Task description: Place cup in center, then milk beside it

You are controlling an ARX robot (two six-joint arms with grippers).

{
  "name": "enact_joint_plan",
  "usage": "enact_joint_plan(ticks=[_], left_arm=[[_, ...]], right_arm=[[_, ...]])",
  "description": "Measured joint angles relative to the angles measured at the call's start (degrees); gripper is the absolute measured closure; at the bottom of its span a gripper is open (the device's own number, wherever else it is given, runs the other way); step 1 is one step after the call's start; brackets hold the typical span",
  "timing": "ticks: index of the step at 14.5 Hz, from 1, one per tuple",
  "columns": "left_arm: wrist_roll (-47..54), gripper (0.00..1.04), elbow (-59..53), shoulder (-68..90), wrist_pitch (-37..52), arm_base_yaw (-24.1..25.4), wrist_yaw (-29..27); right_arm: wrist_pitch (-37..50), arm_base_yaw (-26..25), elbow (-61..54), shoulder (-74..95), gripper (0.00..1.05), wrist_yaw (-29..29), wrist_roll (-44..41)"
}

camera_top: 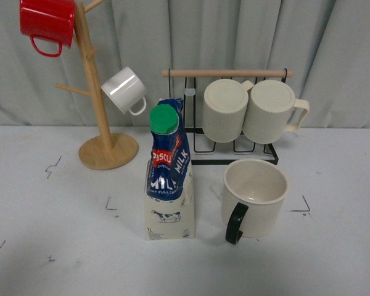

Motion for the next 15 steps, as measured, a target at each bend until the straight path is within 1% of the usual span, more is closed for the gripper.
enact_joint_plan(ticks=[2,3,5,9,10,11,15], left_arm=[[0.0,1.03,0.0,0.0,-0.15,0.0,0.02],[-0.02,0.94,0.0,0.0,-0.17,0.0,0.02],[-0.02,0.7,0.0,0.0,-0.17,0.0,0.02],[-0.02,0.2,0.0,0.0,-0.17,0.0,0.02],[-0.02,0.09,0.0,0.0,-0.17,0.0,0.02],[0.02,0.07,0.0,0.0,-0.17,0.0,0.02],[0.02,0.07,0.0,0.0,-0.17,0.0,0.02]], right_arm=[[-0.02,0.0,0.0,0.0,0.06,0.0,0.0],[0.0,0.0,0.0,0.0,0.06,0.0,0.0],[0.0,0.0,0.0,0.0,0.06,0.0,0.0],[0.0,0.0,0.0,0.0,0.06,0.0,0.0],[0.0,0.0,0.0,0.0,0.06,0.0,0.0],[0.0,0.0,0.0,0.0,0.06,0.0,0.0],[0.0,0.0,0.0,0.0,0.06,0.0,0.0]])
